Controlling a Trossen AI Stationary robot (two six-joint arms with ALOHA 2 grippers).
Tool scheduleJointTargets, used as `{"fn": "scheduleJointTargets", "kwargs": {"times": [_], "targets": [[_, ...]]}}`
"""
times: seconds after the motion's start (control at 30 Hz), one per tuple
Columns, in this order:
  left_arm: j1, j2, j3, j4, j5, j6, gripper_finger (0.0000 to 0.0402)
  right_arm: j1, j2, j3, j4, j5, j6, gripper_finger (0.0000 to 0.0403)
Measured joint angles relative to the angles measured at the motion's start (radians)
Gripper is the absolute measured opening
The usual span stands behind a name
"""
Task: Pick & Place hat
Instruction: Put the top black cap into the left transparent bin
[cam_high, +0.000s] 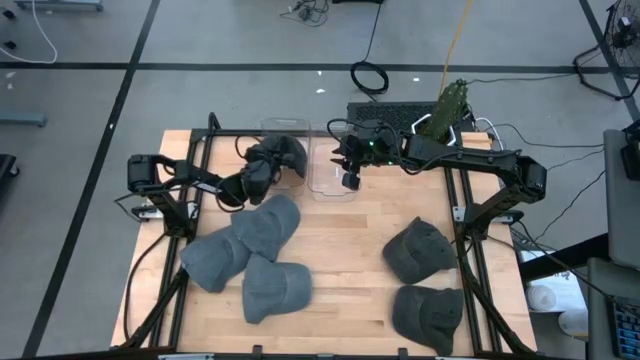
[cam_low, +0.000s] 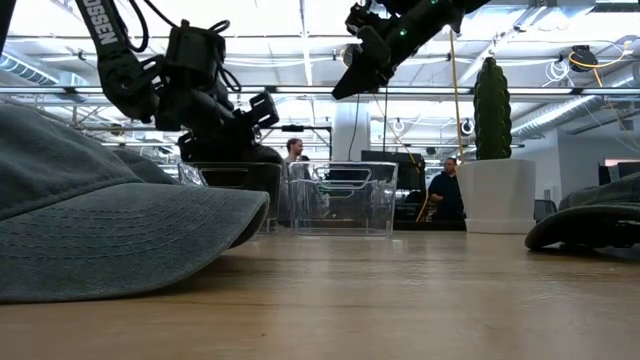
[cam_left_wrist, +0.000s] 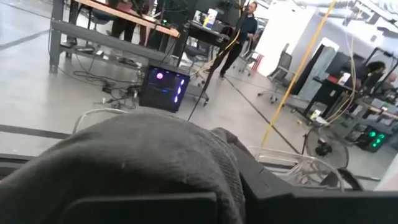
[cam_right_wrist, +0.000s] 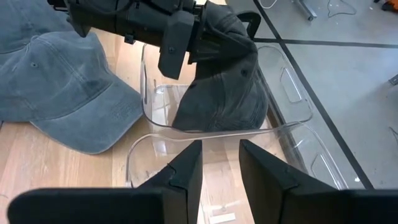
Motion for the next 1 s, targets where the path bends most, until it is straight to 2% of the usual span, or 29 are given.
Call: {"fn": "scheduleJointTargets", "kwargs": {"times": [0.2, 0.37, 0.53, 0.67, 0.83, 0.9, 1.0], "targets": [[-0.007, 0.000, 0.000, -0.081, 0.071, -0.171, 0.0005, 0.000, 0.000, 0.000, 0.014, 0.000, -0.002, 0.0093], [-0.022, 0.000, 0.000, -0.076, 0.093, -0.192, 0.0009, 0.000, 0.000, 0.000, 0.014, 0.000, -0.003, 0.0093], [-0.015, 0.000, 0.000, -0.077, 0.175, -0.281, 0.0005, 0.000, 0.000, 0.000, 0.014, 0.000, -0.003, 0.0093], [-0.011, 0.000, 0.000, -0.111, 0.173, -0.324, 0.0012, 0.000, 0.000, 0.000, 0.014, 0.000, -0.003, 0.0093], [-0.011, 0.000, 0.000, -0.133, 0.162, -0.290, 0.0006, 0.000, 0.000, 0.000, 0.014, 0.000, -0.003, 0.0093], [-0.011, 0.000, 0.000, -0.130, 0.169, -0.276, 0.0018, 0.000, 0.000, 0.000, 0.014, 0.000, -0.003, 0.0093], [-0.012, 0.000, 0.000, -0.120, 0.200, -0.245, 0.0063, 0.000, 0.000, 0.000, 0.014, 0.000, -0.003, 0.0093]]}}
